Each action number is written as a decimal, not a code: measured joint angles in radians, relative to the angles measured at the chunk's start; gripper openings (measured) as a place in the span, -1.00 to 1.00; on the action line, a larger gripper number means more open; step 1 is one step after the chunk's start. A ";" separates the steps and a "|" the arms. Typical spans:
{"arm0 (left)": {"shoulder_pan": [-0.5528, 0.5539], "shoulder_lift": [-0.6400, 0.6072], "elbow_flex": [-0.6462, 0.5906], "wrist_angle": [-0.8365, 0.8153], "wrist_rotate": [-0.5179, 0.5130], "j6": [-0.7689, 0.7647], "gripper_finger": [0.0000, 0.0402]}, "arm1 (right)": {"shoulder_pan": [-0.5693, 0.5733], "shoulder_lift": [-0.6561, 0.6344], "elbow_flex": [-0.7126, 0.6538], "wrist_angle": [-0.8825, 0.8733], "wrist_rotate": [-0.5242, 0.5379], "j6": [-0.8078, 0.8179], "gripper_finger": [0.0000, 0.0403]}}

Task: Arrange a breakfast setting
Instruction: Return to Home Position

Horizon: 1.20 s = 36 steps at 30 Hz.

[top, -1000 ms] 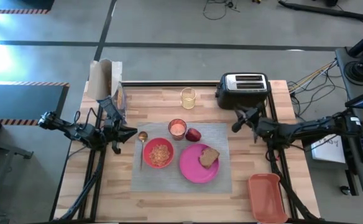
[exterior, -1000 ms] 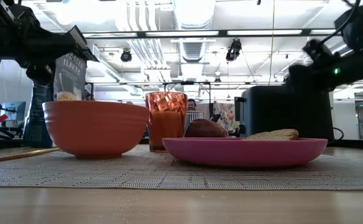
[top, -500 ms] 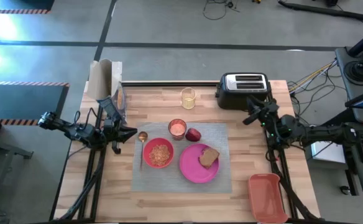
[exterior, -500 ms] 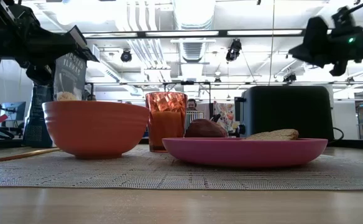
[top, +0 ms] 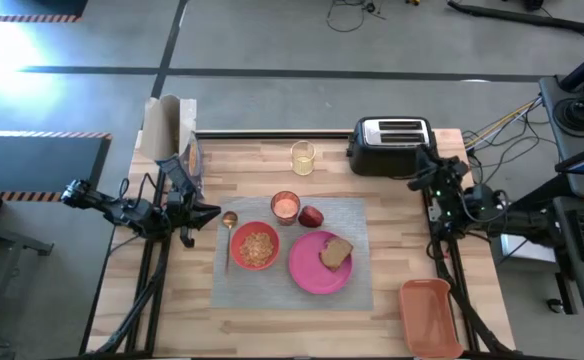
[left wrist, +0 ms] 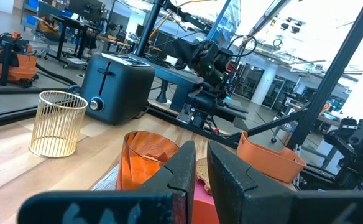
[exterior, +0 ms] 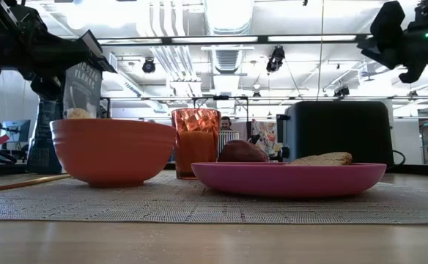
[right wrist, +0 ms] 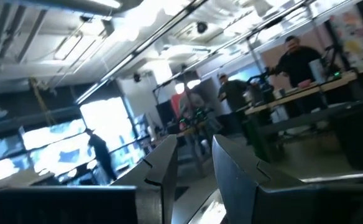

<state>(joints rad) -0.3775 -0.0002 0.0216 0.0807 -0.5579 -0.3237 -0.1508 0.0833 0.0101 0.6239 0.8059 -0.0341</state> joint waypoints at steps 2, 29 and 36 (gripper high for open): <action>0.000 0.000 0.000 0.000 0.000 0.000 -0.88 | -0.034 -0.025 0.000 0.000 0.000 0.000 -0.55; 0.598 0.000 0.000 0.001 -0.001 0.000 -0.88 | -0.477 -0.083 0.000 0.013 0.007 0.000 -0.55; 0.597 0.000 0.000 0.001 -0.001 0.000 -0.88 | -0.481 -0.083 0.000 0.013 0.007 0.000 -0.55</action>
<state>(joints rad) 0.2190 -0.0002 0.0216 0.0813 -0.5587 -0.3236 -0.6323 0.0002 0.0097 0.6367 0.8131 -0.0343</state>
